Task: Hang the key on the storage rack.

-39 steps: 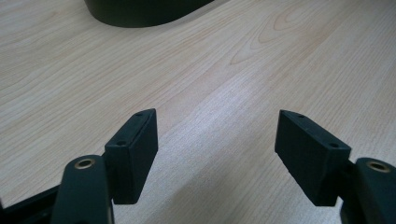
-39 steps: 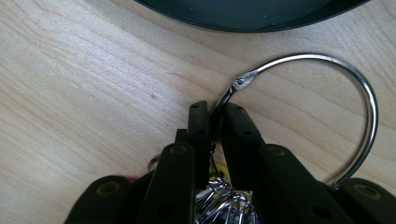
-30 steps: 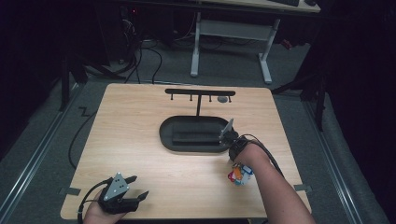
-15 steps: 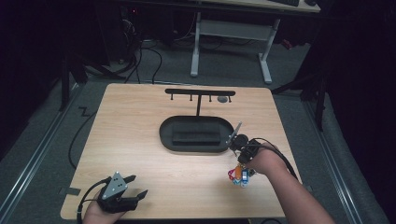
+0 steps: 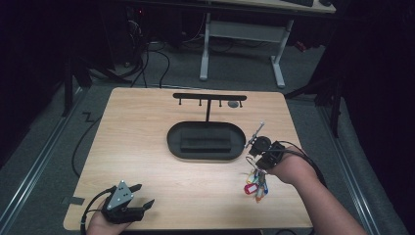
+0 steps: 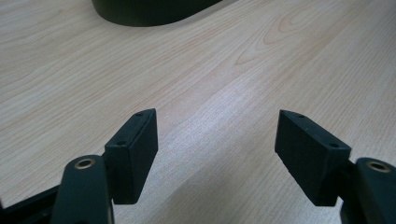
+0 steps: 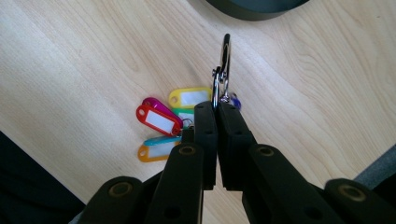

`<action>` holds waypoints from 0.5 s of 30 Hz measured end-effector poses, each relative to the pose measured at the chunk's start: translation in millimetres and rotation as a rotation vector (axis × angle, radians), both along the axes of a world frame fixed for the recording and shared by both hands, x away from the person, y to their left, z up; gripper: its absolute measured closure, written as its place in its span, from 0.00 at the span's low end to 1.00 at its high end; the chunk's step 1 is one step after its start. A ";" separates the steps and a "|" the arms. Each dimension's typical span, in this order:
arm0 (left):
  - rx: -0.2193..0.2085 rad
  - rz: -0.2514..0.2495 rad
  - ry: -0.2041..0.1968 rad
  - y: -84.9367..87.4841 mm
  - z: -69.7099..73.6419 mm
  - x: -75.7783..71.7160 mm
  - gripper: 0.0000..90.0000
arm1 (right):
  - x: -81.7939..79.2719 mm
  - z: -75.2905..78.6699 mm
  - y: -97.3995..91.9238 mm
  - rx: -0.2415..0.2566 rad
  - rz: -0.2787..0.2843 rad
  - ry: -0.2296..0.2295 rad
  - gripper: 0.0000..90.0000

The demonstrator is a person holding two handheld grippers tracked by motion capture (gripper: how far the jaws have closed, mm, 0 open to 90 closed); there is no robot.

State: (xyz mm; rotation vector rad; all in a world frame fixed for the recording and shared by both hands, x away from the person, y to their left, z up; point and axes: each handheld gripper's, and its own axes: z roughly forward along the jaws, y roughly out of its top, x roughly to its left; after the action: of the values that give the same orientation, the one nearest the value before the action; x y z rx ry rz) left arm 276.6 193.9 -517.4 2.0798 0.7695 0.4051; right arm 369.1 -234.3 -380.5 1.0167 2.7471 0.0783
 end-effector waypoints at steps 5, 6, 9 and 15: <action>0.004 -0.002 -0.005 0.0 -0.4 -0.9 0.34 | -3.9 12.3 1.0 0.000 0.002 -0.009 0.98; 0.005 -0.004 -0.003 -0.1 -0.4 -0.8 0.34 | -4.3 14.7 1.3 -0.001 0.009 -0.006 0.98; 0.008 -0.005 -0.004 -0.1 -1.3 -0.5 0.34 | -4.8 22.4 2.2 0.006 0.013 0.003 0.98; 0.011 -0.006 0.006 0.0 -3.2 1.2 0.34 | -2.5 39.4 1.2 0.063 0.003 0.047 0.98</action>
State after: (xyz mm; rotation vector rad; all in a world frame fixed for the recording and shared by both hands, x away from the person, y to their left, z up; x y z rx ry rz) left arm 277.7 193.9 -520.6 2.0943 0.7660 0.4006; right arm 366.6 -233.1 -341.1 1.0439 2.8043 0.1439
